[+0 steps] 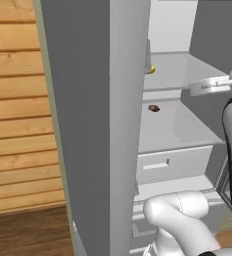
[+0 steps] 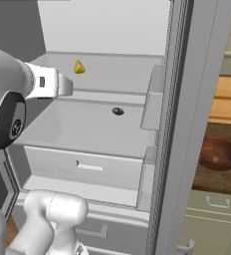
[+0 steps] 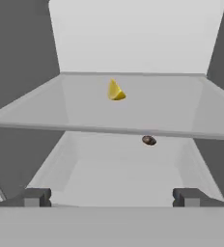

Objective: Grab a lemon wedge from the fridge and one ice cube from the ice bowl, and put them in the glass of lemonade.

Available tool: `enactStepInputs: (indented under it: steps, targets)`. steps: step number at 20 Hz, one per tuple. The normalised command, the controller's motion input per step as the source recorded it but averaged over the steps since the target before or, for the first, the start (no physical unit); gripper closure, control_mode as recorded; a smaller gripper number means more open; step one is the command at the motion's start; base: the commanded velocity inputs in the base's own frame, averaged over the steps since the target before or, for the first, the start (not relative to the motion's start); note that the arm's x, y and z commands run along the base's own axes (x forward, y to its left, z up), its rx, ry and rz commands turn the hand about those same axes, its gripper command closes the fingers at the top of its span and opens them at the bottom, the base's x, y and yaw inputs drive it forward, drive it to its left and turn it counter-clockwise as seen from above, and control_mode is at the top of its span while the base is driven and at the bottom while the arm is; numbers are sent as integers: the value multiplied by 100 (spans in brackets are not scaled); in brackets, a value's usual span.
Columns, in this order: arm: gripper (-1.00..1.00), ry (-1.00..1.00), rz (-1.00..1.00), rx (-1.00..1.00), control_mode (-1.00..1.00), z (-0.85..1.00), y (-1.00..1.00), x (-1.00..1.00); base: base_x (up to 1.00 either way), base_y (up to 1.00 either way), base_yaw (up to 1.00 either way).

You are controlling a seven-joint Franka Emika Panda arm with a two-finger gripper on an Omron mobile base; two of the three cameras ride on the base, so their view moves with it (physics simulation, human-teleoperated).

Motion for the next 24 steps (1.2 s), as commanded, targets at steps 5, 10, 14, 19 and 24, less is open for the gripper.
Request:
enactStepInputs:
  steps: [5, 10, 14, 19, 24]
  targets:
    - [-100, 0, 7, -1, -100, 23, 6, 74, 0, 0, 0]
    - [-100, 10, -3, 0, -100, -45, 37, 100, 0, 0, 0]
    - [-100, 6, 0, 0, -100, -43, 45, 97, 0, 0, 0]
    - [-100, 2, 0, 0, -100, -4, 1, 78, 0, 0, 0]
    - [-100, 5, 0, 0, -100, -1, -19, 54, 0, 0, 0]
